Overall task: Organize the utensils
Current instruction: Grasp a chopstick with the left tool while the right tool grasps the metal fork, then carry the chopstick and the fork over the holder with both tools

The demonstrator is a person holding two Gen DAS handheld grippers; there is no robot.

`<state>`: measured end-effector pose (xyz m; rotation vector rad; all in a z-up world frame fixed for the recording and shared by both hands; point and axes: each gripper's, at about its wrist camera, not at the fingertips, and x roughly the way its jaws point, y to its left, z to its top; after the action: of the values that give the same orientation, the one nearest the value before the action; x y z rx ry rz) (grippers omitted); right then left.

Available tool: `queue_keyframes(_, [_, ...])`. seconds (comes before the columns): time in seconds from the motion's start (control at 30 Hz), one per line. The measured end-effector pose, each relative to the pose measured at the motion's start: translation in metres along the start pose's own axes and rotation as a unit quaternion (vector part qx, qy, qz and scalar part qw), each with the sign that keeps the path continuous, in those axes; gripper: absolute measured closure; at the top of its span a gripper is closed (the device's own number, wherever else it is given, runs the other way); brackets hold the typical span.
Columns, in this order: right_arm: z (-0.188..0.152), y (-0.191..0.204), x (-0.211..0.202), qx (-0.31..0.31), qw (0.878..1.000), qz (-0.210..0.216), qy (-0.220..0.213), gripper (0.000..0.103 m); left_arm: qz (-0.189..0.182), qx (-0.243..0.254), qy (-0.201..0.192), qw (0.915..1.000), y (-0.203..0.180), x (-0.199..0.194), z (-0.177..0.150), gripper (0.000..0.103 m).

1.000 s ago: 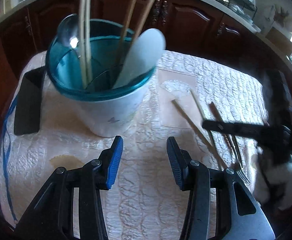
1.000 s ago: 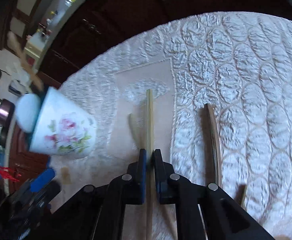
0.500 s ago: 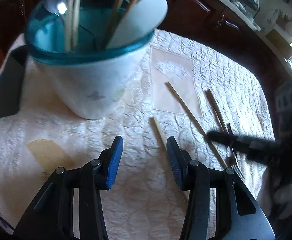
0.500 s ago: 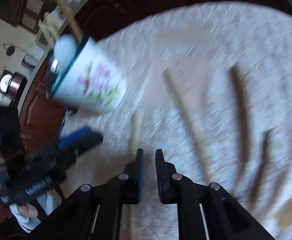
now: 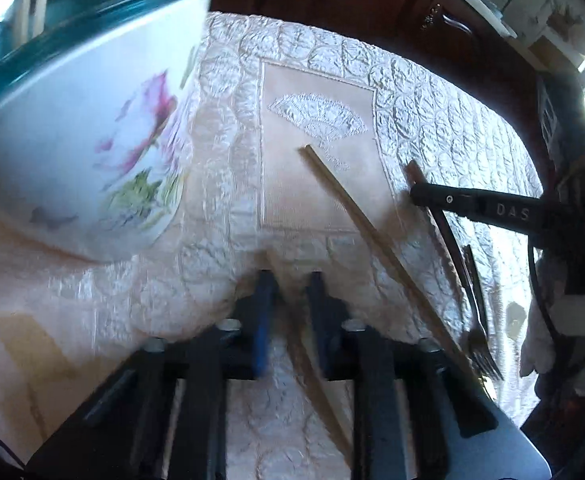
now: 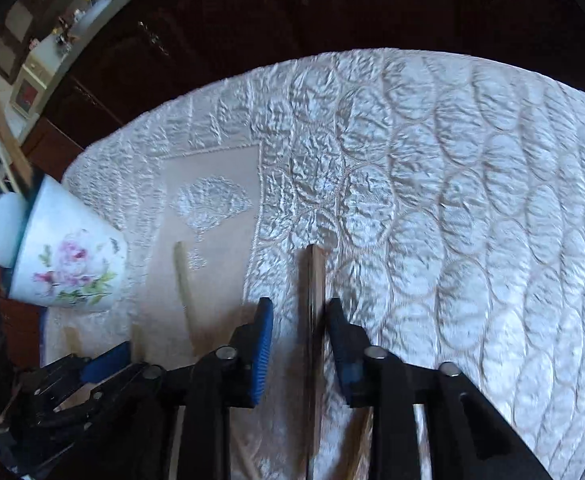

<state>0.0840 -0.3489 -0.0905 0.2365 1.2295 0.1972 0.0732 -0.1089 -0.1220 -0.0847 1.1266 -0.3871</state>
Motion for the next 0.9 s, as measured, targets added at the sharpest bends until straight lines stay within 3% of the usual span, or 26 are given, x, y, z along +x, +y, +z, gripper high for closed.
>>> queue_keyframes(0.03, [0.002, 0.001, 0.002, -0.005, 1.000, -0.008, -0.004, 0.093, -0.006, -0.003, -0.001, 1.0000, 0.002, 0.000, 0.001, 0.095])
queue_keyframes(0.17, [0.007, 0.012, -0.002, -0.013, 1.000, 0.007, -0.017, 0.094, -0.016, -0.002, -0.017, 0.9997, 0.008, -0.017, 0.002, 0.099])
queue_keyframes(0.37, [-0.011, 0.021, -0.071, -0.039, 0.996, 0.043, -0.070, 0.094, -0.034, 0.022, -0.074, 0.9965, 0.007, -0.081, -0.002, 0.099])
queue_keyframes(0.63, [-0.043, 0.045, -0.156, -0.075, 0.984, 0.071, -0.144, 0.094, -0.031, 0.049, -0.144, 0.9878, 0.009, -0.158, -0.010, 0.099])
queue_keyframes(0.9, [-0.051, 0.071, -0.197, -0.099, 0.976, 0.076, -0.176, 0.094, -0.016, 0.043, -0.183, 0.9821, 0.020, -0.198, -0.016, 0.099])
